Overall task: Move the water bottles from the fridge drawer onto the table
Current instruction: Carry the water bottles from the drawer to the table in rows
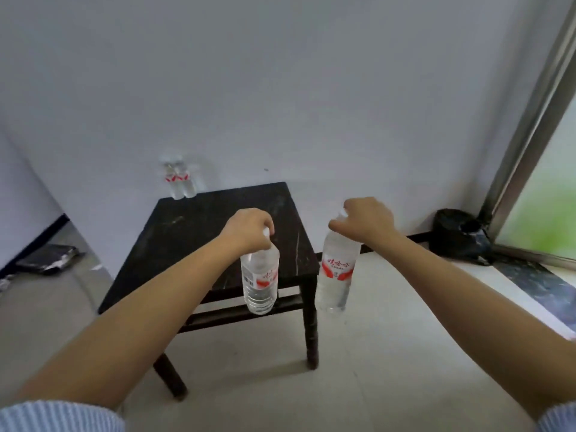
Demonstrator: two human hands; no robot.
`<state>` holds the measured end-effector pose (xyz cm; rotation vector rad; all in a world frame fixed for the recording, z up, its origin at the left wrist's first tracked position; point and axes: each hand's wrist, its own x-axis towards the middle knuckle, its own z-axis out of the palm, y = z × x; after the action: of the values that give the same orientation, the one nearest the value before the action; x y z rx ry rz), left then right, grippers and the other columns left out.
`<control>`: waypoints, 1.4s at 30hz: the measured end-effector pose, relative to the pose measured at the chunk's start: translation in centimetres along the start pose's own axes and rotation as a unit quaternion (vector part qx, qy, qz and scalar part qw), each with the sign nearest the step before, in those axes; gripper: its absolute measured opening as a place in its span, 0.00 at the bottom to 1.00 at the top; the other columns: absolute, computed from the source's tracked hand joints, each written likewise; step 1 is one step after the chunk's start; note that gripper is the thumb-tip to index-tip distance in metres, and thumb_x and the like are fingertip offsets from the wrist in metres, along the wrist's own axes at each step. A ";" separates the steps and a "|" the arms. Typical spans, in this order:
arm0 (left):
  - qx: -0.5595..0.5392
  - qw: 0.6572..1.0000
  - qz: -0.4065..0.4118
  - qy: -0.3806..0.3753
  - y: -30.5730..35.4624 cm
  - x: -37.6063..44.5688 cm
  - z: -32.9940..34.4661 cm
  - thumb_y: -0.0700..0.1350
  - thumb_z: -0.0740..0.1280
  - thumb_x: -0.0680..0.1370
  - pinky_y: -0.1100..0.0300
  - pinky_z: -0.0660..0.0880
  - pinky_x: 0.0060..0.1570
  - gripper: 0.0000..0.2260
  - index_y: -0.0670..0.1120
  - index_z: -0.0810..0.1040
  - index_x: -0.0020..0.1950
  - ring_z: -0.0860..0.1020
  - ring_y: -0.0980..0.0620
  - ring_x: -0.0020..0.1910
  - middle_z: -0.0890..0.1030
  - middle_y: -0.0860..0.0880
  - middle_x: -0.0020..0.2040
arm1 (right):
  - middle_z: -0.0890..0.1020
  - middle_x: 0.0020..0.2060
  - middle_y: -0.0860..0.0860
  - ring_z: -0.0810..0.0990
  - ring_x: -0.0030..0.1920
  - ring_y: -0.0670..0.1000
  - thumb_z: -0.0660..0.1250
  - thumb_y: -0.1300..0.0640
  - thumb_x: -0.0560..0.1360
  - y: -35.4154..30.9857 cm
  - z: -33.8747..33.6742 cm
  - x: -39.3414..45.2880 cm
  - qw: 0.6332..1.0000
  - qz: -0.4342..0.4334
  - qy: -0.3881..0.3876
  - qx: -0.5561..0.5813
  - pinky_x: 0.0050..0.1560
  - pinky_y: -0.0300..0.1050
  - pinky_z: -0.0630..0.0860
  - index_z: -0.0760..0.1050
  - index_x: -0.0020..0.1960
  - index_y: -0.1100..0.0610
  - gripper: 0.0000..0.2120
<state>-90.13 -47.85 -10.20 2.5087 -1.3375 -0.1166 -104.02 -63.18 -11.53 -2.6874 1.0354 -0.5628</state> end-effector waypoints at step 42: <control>0.094 0.988 0.004 -0.121 -53.3 57.2 -9.8 0.37 0.69 0.71 0.66 0.68 0.37 0.09 0.45 0.79 0.50 0.70 0.55 0.39 0.74 0.50 0.48 | 0.77 0.57 0.56 0.75 0.54 0.54 0.67 0.53 0.71 -34.0 37.4 65.3 0.979 -0.002 -0.180 0.092 0.46 0.41 0.68 0.70 0.61 0.61 0.21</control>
<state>-13.21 -64.82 -12.76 2.7164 -1.5154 -0.3162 -23.48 -80.57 -16.54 -2.5009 0.8327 -0.1503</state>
